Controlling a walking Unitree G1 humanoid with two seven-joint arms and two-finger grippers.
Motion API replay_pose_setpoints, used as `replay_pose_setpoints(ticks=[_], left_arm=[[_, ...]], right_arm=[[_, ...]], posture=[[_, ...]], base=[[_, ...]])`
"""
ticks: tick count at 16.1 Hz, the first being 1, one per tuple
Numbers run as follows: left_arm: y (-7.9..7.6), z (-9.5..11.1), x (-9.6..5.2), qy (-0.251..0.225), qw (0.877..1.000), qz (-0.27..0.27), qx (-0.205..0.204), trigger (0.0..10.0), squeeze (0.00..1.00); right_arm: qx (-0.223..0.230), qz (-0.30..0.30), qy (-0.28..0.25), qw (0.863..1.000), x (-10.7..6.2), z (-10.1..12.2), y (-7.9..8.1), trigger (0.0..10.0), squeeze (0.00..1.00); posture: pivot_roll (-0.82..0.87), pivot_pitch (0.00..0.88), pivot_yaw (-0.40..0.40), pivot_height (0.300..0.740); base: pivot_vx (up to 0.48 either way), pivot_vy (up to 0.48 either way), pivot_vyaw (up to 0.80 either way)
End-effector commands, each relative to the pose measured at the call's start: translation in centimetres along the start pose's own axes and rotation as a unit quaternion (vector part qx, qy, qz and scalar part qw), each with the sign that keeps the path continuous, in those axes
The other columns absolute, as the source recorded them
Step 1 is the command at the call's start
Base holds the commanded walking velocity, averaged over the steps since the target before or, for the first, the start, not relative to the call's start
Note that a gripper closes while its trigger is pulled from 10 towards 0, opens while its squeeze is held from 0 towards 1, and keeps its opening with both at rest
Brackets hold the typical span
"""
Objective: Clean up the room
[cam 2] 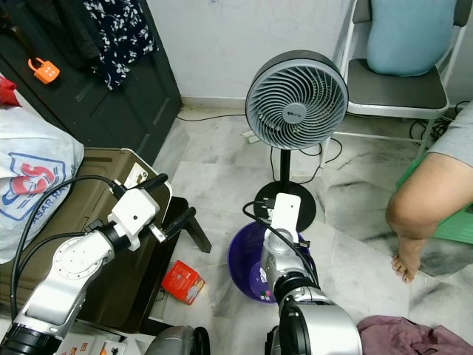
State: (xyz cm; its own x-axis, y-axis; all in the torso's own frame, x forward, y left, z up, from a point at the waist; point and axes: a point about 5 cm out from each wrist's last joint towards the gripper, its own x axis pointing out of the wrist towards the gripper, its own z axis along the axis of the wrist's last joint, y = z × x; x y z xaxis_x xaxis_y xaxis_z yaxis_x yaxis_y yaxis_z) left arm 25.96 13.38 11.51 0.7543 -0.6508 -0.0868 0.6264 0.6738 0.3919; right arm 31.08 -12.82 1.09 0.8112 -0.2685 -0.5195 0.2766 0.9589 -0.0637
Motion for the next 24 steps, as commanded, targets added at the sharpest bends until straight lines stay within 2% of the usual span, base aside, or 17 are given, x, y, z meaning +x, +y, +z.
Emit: replay_pose_setpoints(ticks=[1,8,11,12,13,14,15,16,17,18,21,23,24], left_arm=[[0.2,-0.1,-0.3,0.005,1.000,0.004,0.009,10.0,0.00],[0.3,-0.1,-0.1,0.005,1.000,0.006,0.010,10.0,0.00],[0.5,-0.2,0.2,0.002,1.000,0.017,0.007,10.0,0.00],[0.7,-0.1,0.5,-0.002,0.999,0.036,-0.005,10.0,0.00],[1.0,0.0,0.8,-0.009,0.998,0.057,-0.017,10.0,0.00],[1.1,0.0,0.9,-0.014,0.997,0.071,-0.025,10.0,0.00],[1.4,0.0,1.3,-0.020,0.993,0.108,-0.037,10.0,0.00],[1.5,0.0,1.7,-0.024,0.990,0.126,-0.054,10.0,0.00],[1.4,-0.1,2.0,-0.026,0.989,0.134,-0.064,10.0,0.00],[1.4,-0.1,2.1,-0.025,0.988,0.135,-0.067,10.0,0.00],[0.9,0.0,2.5,-0.036,0.987,0.146,-0.063,10.0,0.00],[0.9,0.0,2.7,-0.039,0.985,0.156,-0.067,10.0,0.00],[1.0,0.1,2.9,-0.044,0.982,0.172,-0.067,10.0,0.00]], right_arm=[[0.000,0.012,0.007,1.000,-0.3,-0.4,0.8,10.0,1.00],[0.000,0.012,0.001,1.000,-0.2,-0.1,0.8,10.0,1.00],[0.007,0.062,-0.032,0.998,-0.6,1.3,2.4,10.0,1.00],[-0.002,0.105,-0.066,0.992,-1.0,2.2,3.4,10.0,1.00],[-0.035,0.144,-0.110,0.983,-1.8,2.9,4.1,10.0,1.00],[-0.045,0.160,-0.129,0.978,-2.3,3.1,4.1,10.0,1.00],[-0.082,0.192,-0.170,0.963,-3.6,3.3,3.1,10.0,1.00],[-0.105,0.206,-0.194,0.953,-4.7,3.1,1.1,10.0,1.00],[-0.117,0.209,-0.204,0.949,-5.5,2.8,-0.4,10.0,1.00],[-0.119,0.210,-0.205,0.949,-5.6,2.8,-0.9,10.0,1.00],[-0.150,0.227,-0.250,0.929,-8.2,2.3,-3.2,10.0,1.00],[-0.152,0.227,-0.251,0.929,-8.9,2.2,-3.9,10.0,1.00],[-0.148,0.223,-0.268,0.926,-9.4,2.9,-4.2,10.0,1.00]], posture=[[0.20,0.103,0.156,0.740],[0.20,0.094,0.154,0.740],[0.17,0.048,0.139,0.740],[0.16,0.034,0.133,0.740],[0.14,0.020,0.128,0.740],[0.12,0.006,0.122,0.740],[0.09,0.000,0.115,0.740],[0.06,0.000,0.105,0.740],[0.04,0.000,0.103,0.740],[0.03,0.000,0.103,0.740],[-0.01,0.000,0.128,0.740],[-0.02,0.000,0.134,0.740],[-0.02,0.000,0.133,0.740]], base=[[0.000,0.000,0.00],[0.000,0.000,0.00],[0.000,0.000,0.00],[0.000,0.000,0.00],[0.000,0.000,0.00],[0.000,0.000,0.00],[0.000,0.000,0.00],[0.000,0.000,0.00],[0.000,0.000,0.00],[0.000,0.000,0.00],[0.000,0.000,0.00],[0.000,0.000,0.00],[0.000,0.000,0.00]])
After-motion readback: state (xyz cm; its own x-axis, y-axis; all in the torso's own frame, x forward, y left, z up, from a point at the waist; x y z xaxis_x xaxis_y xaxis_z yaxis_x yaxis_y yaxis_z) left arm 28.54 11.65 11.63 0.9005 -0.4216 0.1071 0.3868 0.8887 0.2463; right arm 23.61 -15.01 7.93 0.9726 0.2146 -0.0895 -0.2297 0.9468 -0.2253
